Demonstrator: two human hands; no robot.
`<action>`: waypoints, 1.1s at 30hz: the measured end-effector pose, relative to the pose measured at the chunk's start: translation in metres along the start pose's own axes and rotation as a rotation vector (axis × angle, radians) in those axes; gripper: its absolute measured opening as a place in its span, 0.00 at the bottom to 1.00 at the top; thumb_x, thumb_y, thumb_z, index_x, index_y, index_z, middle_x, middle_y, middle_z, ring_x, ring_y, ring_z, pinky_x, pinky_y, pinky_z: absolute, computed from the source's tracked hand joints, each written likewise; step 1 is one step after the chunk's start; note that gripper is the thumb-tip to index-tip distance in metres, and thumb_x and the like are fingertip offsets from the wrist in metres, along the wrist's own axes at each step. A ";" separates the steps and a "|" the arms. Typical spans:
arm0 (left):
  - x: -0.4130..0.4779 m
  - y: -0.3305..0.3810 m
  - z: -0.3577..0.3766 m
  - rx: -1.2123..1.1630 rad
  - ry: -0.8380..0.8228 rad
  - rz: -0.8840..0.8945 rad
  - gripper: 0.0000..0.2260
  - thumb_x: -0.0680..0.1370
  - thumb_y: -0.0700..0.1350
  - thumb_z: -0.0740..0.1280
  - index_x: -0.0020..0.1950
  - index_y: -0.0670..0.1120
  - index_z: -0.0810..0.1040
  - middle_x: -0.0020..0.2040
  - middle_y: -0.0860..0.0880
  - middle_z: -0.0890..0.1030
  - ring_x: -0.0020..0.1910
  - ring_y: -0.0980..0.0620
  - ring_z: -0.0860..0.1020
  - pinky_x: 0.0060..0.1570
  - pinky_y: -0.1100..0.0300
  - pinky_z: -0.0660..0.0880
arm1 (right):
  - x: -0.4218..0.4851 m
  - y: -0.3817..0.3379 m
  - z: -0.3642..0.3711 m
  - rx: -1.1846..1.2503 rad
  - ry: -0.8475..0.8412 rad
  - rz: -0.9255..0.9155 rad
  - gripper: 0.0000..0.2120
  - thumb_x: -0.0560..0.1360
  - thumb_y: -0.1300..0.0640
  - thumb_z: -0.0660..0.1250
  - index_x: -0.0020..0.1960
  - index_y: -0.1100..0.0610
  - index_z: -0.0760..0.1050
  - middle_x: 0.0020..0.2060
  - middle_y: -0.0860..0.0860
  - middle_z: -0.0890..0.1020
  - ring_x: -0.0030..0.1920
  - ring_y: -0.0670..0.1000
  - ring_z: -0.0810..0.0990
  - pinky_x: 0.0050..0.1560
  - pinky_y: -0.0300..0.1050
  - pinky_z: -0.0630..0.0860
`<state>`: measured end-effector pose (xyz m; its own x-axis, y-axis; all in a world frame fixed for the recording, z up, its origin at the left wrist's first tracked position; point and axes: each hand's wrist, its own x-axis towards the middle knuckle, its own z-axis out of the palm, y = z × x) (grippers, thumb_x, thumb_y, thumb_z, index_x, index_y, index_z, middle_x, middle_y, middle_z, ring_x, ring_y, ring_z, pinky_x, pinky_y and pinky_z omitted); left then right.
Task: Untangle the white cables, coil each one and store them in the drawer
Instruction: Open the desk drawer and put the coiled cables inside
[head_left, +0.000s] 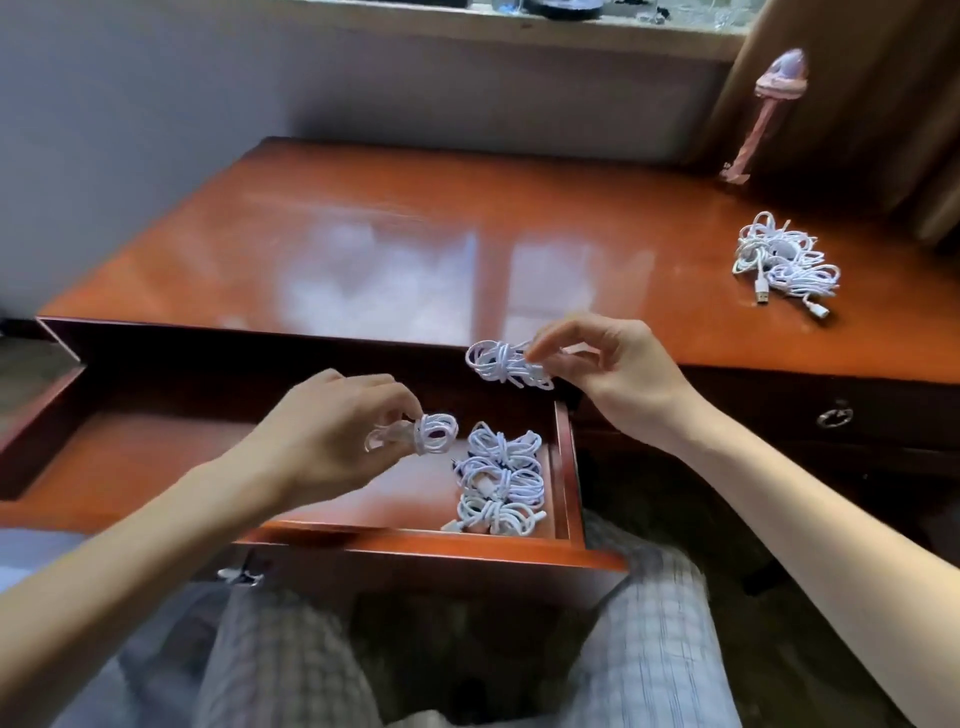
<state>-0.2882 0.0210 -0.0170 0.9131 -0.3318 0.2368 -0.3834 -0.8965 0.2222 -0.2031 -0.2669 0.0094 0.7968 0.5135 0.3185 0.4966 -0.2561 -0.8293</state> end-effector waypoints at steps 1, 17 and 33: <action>-0.009 -0.003 0.002 -0.012 -0.022 -0.025 0.09 0.74 0.55 0.74 0.51 0.58 0.78 0.43 0.63 0.79 0.41 0.58 0.79 0.45 0.54 0.75 | 0.000 0.000 0.007 0.000 -0.032 -0.011 0.08 0.77 0.70 0.70 0.50 0.59 0.84 0.48 0.50 0.86 0.52 0.49 0.85 0.56 0.40 0.80; -0.022 -0.017 0.015 -0.166 -0.365 -0.156 0.10 0.71 0.58 0.77 0.50 0.62 0.83 0.42 0.62 0.80 0.45 0.61 0.78 0.48 0.55 0.78 | -0.001 0.010 0.079 -0.125 -0.249 -0.060 0.07 0.75 0.68 0.73 0.47 0.58 0.84 0.44 0.46 0.85 0.49 0.48 0.85 0.55 0.45 0.81; -0.031 -0.027 0.010 -0.407 -0.337 -0.114 0.11 0.75 0.58 0.73 0.55 0.56 0.83 0.46 0.60 0.82 0.45 0.61 0.80 0.41 0.67 0.76 | 0.002 0.014 0.099 -0.138 -0.389 0.011 0.13 0.75 0.71 0.72 0.51 0.54 0.84 0.51 0.50 0.80 0.50 0.50 0.82 0.54 0.50 0.81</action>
<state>-0.3052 0.0527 -0.0395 0.9203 -0.3748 -0.1119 -0.2406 -0.7682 0.5933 -0.2291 -0.1885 -0.0469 0.6260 0.7745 0.0911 0.5513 -0.3569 -0.7541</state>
